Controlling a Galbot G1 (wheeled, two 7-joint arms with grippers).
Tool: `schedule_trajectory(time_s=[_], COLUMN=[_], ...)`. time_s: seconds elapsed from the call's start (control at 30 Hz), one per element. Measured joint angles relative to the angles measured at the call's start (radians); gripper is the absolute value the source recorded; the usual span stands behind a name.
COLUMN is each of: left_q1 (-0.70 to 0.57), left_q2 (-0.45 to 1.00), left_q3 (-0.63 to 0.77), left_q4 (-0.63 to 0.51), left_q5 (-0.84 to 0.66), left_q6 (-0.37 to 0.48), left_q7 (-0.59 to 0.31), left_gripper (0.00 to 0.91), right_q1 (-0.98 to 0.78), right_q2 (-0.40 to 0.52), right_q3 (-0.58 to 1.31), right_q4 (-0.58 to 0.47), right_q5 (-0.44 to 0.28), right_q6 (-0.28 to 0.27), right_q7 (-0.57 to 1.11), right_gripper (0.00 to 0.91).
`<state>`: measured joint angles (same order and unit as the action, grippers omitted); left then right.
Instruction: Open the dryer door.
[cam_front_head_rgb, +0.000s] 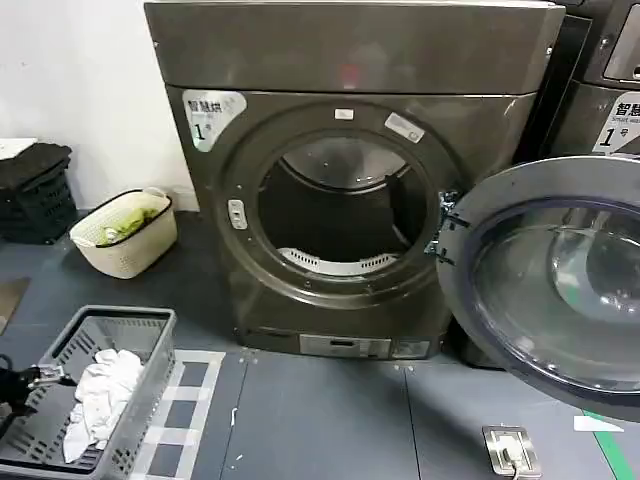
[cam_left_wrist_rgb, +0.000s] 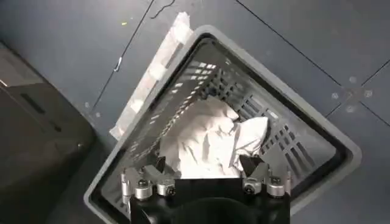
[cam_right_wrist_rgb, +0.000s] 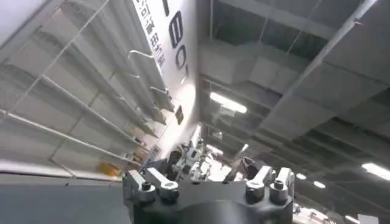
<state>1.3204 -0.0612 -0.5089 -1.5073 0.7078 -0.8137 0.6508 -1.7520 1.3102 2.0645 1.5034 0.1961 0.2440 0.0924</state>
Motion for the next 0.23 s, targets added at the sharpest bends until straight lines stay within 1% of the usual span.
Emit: schedule_trajectory(time_s=[0.23], left_q1=[-0.001], left_q2=[0.0], left_q3=[0.0], left_q4=[0.0], left_q5=[-0.004], left_q6=[-0.001], left_q7=[0.0], left_gripper=[0.907], right_q1=[-0.001], right_q2=[0.0], right_q3=[0.001], right_q4=[0.0], right_q5=[0.0], right_q6=[0.003], right_q7=[-0.004], right_gripper=[0.907])
